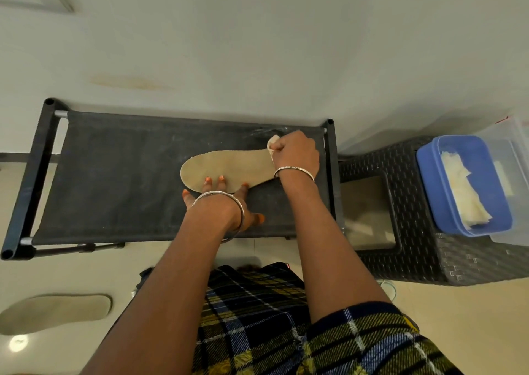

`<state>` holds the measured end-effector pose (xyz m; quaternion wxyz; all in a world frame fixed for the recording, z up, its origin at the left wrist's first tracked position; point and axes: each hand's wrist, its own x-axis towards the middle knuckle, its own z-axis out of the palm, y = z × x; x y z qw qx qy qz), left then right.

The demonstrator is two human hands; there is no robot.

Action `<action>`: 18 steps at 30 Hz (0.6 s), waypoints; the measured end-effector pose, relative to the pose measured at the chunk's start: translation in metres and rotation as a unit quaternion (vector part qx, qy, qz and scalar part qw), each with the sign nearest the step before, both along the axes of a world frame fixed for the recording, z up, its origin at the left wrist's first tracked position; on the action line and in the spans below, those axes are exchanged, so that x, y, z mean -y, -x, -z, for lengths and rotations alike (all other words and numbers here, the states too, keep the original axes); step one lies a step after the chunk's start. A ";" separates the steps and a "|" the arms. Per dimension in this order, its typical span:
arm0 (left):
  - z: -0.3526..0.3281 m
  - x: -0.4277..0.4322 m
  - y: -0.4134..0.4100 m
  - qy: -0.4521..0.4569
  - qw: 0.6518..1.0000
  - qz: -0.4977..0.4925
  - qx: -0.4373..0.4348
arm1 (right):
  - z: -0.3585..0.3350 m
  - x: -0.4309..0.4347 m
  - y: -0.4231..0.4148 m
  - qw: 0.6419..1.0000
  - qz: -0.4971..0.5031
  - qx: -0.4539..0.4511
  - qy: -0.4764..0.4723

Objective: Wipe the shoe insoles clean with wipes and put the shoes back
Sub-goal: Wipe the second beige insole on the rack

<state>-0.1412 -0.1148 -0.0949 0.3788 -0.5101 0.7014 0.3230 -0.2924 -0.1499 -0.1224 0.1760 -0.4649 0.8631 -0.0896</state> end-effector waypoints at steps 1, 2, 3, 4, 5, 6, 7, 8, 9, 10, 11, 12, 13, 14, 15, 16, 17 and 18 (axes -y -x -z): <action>0.000 0.000 0.000 0.002 1.000 0.001 0.002 | 0.000 0.000 -0.002 1.000 -0.006 0.007 -0.003; 0.000 0.000 0.001 0.003 1.000 0.002 0.004 | 0.000 0.001 -0.006 1.000 -0.018 0.020 -0.005; 0.000 0.000 0.002 0.004 1.000 0.003 0.007 | 0.001 0.002 -0.013 0.998 -0.037 0.042 -0.005; 0.002 0.000 0.002 0.003 1.000 0.002 0.010 | 0.001 0.002 -0.021 0.995 -0.060 0.073 -0.004; 0.004 -0.001 0.002 0.002 1.000 0.001 0.013 | 0.000 0.002 -0.030 0.991 -0.089 0.104 -0.006; 0.007 -0.002 0.001 0.001 1.000 -0.001 0.015 | -0.001 0.001 -0.038 0.985 -0.119 0.127 -0.011; 0.010 -0.003 0.000 0.002 1.000 -0.002 0.017 | -0.001 0.001 -0.044 0.979 -0.142 0.143 -0.017; 0.012 -0.003 -0.002 0.003 1.000 0.000 0.016 | 0.000 0.001 -0.046 0.976 -0.153 0.150 -0.023; 0.013 -0.003 -0.002 0.003 1.000 0.001 0.014 | 0.000 0.001 -0.045 0.977 -0.153 0.147 -0.027; 0.011 -0.002 -0.003 0.001 1.000 -0.002 0.010 | 0.000 0.002 -0.041 0.980 -0.139 0.137 -0.029; 0.009 -0.001 -0.003 -0.002 1.000 -0.006 0.005 | -0.001 0.003 -0.035 0.985 -0.116 0.125 -0.028; 0.005 0.000 -0.003 -0.004 1.000 -0.008 0.002 | -0.003 0.003 -0.027 0.990 -0.085 0.110 -0.024; 0.003 0.000 -0.002 -0.005 1.000 -0.007 0.001 | -0.003 0.004 -0.018 0.994 -0.052 0.094 -0.019; 0.001 0.001 -0.002 -0.005 1.000 -0.004 0.000 | -0.004 0.003 -0.010 0.997 -0.018 0.078 -0.011; -0.001 0.000 -0.001 -0.004 1.000 -0.002 0.000 | -0.004 0.002 -0.004 0.998 0.012 0.066 -0.004; -0.001 0.000 -0.001 -0.004 1.000 -0.002 0.000 | -0.003 0.001 -0.002 0.998 0.033 0.059 0.000; -0.001 0.000 0.000 -0.004 1.000 -0.003 0.000 | -0.002 0.000 -0.002 0.998 0.041 0.056 0.004; -0.001 0.000 0.000 -0.004 1.000 -0.004 0.001 | -0.001 0.000 -0.004 0.998 0.042 0.055 0.010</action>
